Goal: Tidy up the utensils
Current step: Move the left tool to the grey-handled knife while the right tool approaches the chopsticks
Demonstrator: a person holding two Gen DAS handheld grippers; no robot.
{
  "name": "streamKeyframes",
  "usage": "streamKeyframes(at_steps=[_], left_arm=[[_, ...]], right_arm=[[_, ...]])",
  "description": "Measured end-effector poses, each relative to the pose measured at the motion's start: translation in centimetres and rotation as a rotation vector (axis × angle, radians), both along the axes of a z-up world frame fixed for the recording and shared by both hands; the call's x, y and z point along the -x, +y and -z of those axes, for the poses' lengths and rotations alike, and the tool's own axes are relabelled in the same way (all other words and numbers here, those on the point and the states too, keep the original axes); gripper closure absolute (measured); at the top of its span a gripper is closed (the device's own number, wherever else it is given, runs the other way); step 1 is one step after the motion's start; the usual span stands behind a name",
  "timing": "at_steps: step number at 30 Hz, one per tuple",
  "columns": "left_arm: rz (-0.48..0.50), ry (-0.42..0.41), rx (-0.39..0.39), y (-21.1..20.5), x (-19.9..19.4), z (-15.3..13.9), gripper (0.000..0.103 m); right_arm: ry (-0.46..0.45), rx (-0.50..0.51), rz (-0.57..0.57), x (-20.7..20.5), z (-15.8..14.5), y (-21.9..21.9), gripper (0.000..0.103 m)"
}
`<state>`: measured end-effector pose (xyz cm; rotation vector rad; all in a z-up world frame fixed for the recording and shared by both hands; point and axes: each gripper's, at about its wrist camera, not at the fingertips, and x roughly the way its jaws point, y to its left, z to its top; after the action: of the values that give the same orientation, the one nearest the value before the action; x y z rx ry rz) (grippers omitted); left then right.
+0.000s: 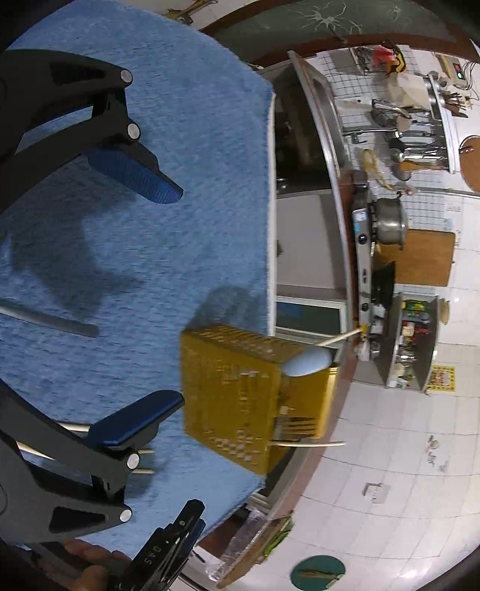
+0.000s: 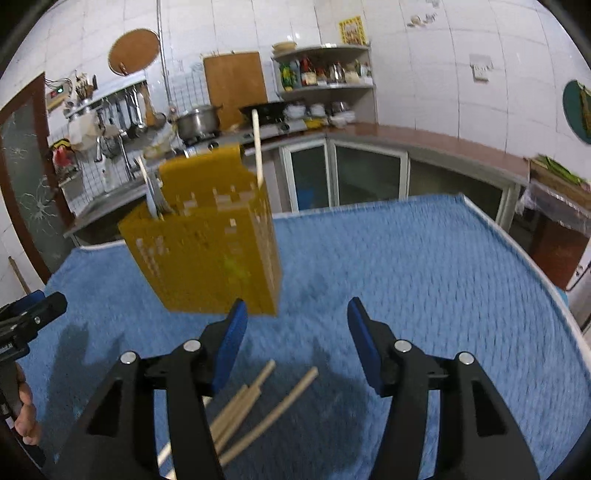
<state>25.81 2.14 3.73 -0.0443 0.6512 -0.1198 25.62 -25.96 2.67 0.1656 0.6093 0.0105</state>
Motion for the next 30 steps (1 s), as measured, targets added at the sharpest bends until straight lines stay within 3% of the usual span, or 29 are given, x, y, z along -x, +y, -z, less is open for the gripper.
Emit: streamKeyframes(at_steps=[9,19,25,27,30], left_arm=[[0.026,0.077,-0.004,-0.3,0.8,3.2,0.005],[0.047,0.116,0.005,-0.5,0.6,5.0,0.005],[0.091,0.192,0.002,-1.0,0.3,6.2,0.006],[0.096,0.196,-0.016,-1.4,0.5,6.4,0.007],[0.119,0.209,-0.038,-1.9,0.5,6.6,0.018]], right_arm=[[0.061,-0.001,0.054,1.0,2.9,0.7,0.047],[0.056,0.056,0.08,1.4,4.0,1.8,0.047],[0.097,0.062,0.075,1.2,4.5,2.2,0.047],[0.117,0.08,0.067,1.1,4.7,2.5,0.047],[0.16,0.107,0.062,0.8,5.2,3.0,0.047]])
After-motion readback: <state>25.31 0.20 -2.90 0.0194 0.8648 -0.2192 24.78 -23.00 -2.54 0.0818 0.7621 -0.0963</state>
